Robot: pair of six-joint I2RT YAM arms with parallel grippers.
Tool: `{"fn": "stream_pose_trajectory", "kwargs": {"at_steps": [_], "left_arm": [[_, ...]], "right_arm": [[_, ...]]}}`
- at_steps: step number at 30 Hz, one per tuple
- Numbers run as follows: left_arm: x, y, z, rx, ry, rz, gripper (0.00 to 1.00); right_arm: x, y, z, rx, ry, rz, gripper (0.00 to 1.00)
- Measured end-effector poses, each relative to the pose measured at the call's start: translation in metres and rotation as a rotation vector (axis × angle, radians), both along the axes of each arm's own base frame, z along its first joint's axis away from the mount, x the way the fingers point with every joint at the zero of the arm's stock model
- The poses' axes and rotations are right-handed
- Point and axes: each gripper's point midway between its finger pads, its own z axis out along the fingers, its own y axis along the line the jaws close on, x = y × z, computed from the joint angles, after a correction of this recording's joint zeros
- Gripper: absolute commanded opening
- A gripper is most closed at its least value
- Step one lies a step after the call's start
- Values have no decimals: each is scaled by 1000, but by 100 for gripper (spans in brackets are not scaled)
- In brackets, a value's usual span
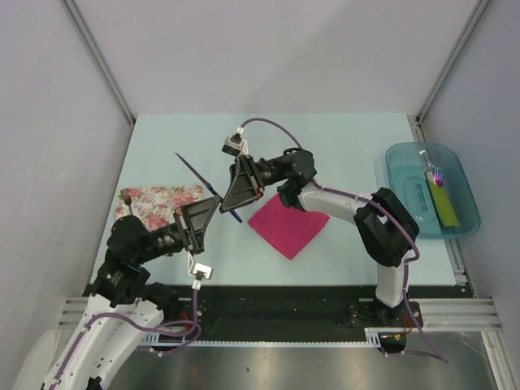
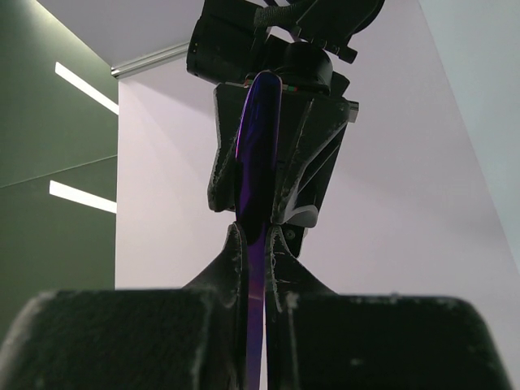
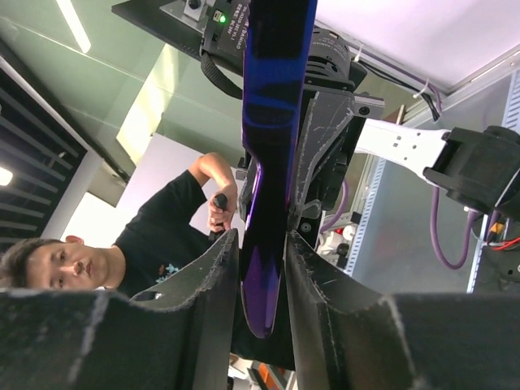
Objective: Place the utensils on the paper napkin and roll it up
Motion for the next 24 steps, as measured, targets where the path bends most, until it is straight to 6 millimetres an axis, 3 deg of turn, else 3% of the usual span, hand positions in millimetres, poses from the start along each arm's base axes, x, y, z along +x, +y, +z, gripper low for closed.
{"fn": "stream_pose_trajectory", "kwargs": {"at_steps": [5, 12, 18, 20, 22, 24], "left_arm": [[1, 0, -3, 2, 6, 0, 0], [1, -1, -4, 4, 8, 0, 0], [1, -1, -3, 5, -6, -2, 0], [1, -1, -2, 8, -15, -3, 0], [0, -1, -2, 11, -20, -3, 2], [1, -1, -2, 13, -23, -2, 21]], "right_arm": [[0, 0, 0, -7, 15, 3, 42], [3, 0, 0, -11, 27, -3, 36], [4, 1, -1, -18, 36, -2, 22], [4, 1, -1, -20, 40, -1, 5], [4, 1, -1, -20, 40, -1, 0], [4, 1, -2, -20, 39, -1, 0]]}}
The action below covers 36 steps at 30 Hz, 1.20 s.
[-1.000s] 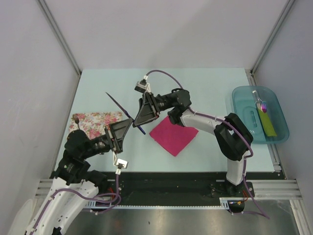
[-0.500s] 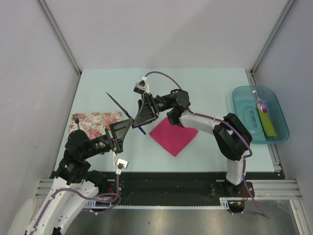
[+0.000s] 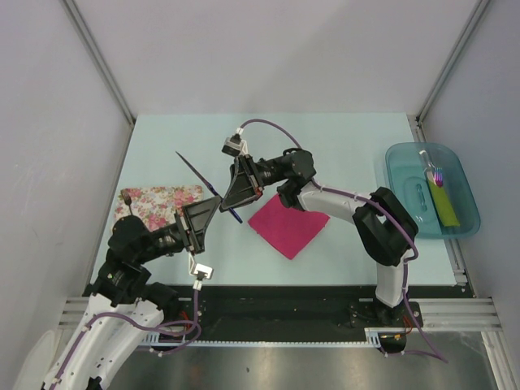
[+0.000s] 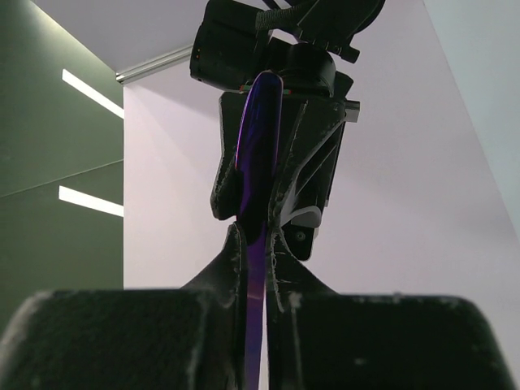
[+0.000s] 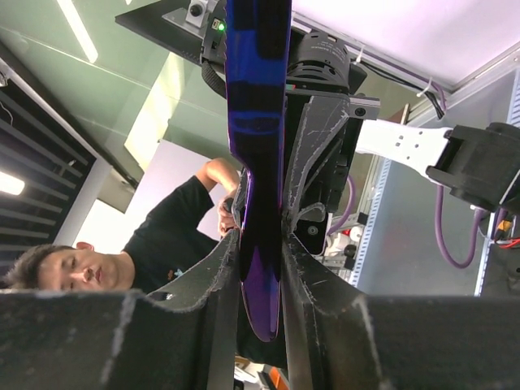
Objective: Place the utensils on the paper napkin and roll it up
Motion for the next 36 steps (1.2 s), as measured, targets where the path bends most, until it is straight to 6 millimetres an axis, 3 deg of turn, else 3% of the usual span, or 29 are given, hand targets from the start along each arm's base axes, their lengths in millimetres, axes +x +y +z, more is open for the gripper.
{"fn": "stream_pose_trajectory", "kwargs": {"at_steps": [1, 4, 5, 7, 10, 16, 18, 22, 27, 30, 36], "left_arm": [[0, 0, 0, 2, -4, 0, 46], [1, 1, -1, 8, -3, 8, 95], [2, 1, -2, 11, -3, 11, 100], [5, 4, -5, 2, 32, 36, 100], [18, 14, -8, -38, 107, 121, 100], [53, 45, -15, -202, 340, 368, 100], [66, 56, -16, -281, 442, 460, 100], [87, 75, -11, -518, 714, 630, 100], [88, 94, -19, -908, 1059, 697, 100], [86, 103, -24, -1120, 1211, 709, 100], [85, 100, -47, -1313, 1458, 742, 100]], "right_arm": [[1, 0, 0, 1, -3, -2, 0], [4, -1, -2, 6, -15, -13, 0], [7, -1, -3, 8, -25, -24, 0], [17, -5, -7, -2, -33, -58, 0], [52, -20, -25, -60, -40, -185, 0], [147, -74, -66, -326, -145, -680, 0], [163, -98, -83, -463, -232, -834, 0], [168, -140, -110, -700, -398, -1025, 0], [168, -180, -166, -968, -473, -1129, 0], [166, -189, -200, -1109, -496, -1130, 0], [157, -173, -251, -1271, -567, -1064, 0]]}}
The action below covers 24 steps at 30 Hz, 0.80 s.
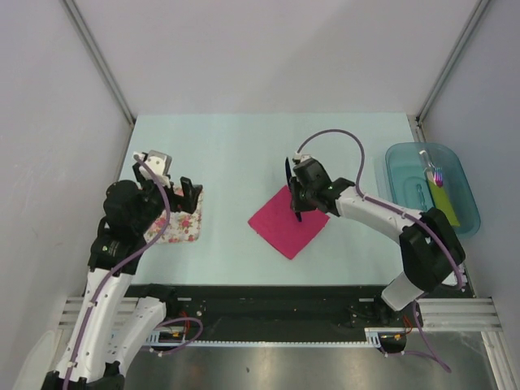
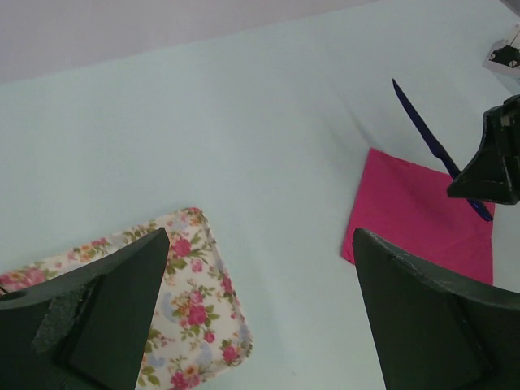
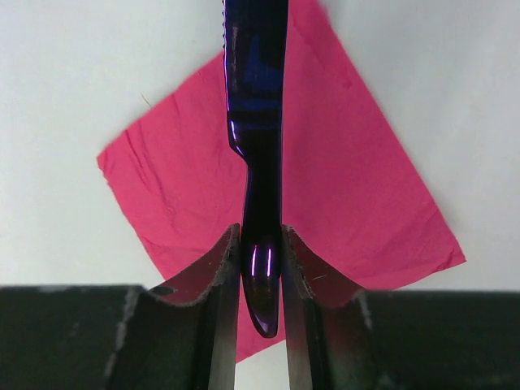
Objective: Place the utensils on the paper napkin and roll it up
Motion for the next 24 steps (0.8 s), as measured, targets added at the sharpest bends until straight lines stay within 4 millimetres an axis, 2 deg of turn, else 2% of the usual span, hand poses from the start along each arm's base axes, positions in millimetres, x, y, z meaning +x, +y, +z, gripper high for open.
{"fn": "stream_pose_trajectory", "kwargs": {"at_steps": [8, 12, 19, 24], "left_arm": [[2, -3, -31, -67, 114, 20, 100], [3, -6, -44, -106, 151, 28, 100], [5, -10, -52, -168, 162, 41, 100], [5, -10, -51, -187, 160, 46, 100]], "right_arm": [[-5, 7, -46, -114, 72, -29, 0], [-5, 8, -60, -132, 110, -58, 0], [-9, 9, -64, -126, 152, -94, 0], [-4, 22, -62, -105, 159, -100, 1]]}}
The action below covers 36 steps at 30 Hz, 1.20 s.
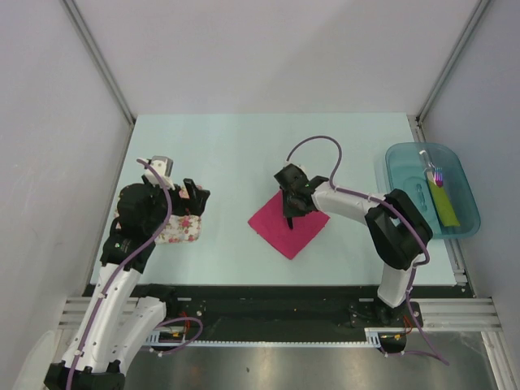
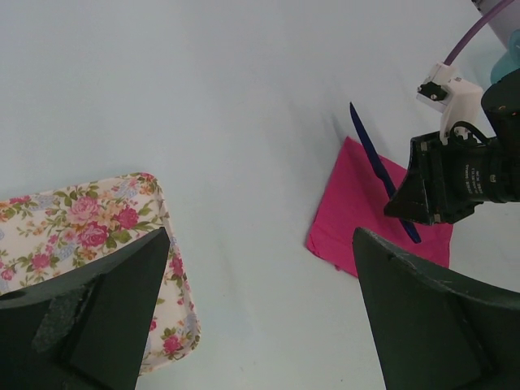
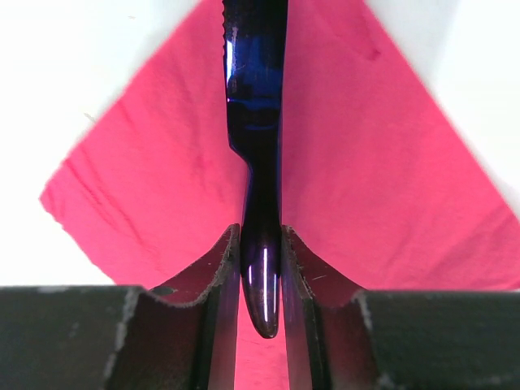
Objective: Place the utensils on the paper napkin and roll it up
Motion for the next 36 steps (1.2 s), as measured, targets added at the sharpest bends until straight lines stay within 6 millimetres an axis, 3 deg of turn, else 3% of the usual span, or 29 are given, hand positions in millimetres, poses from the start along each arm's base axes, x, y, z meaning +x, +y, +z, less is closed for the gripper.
{"fn": "stream_pose_trajectory", "kwargs": {"at_steps": [3, 13, 19, 28, 32, 36], "left_arm": [[1, 0, 2, -4, -8, 1, 100], [4, -1, 4, -22, -17, 6, 100], [5, -1, 0, -21, -9, 9, 100], [5, 0, -1, -20, -8, 12, 100], [5, 0, -4, -19, -2, 12, 100], [5, 1, -6, -19, 1, 13, 100]], "right_arm": [[-2, 7, -2, 10, 11, 2, 2], [-10, 5, -8, 0, 51, -31, 3], [-10, 3, -22, -26, 82, -50, 3], [-6, 8, -20, -20, 80, -59, 5], [-6, 9, -21, -19, 83, -62, 16], [-6, 9, -21, -17, 86, -68, 22]]}}
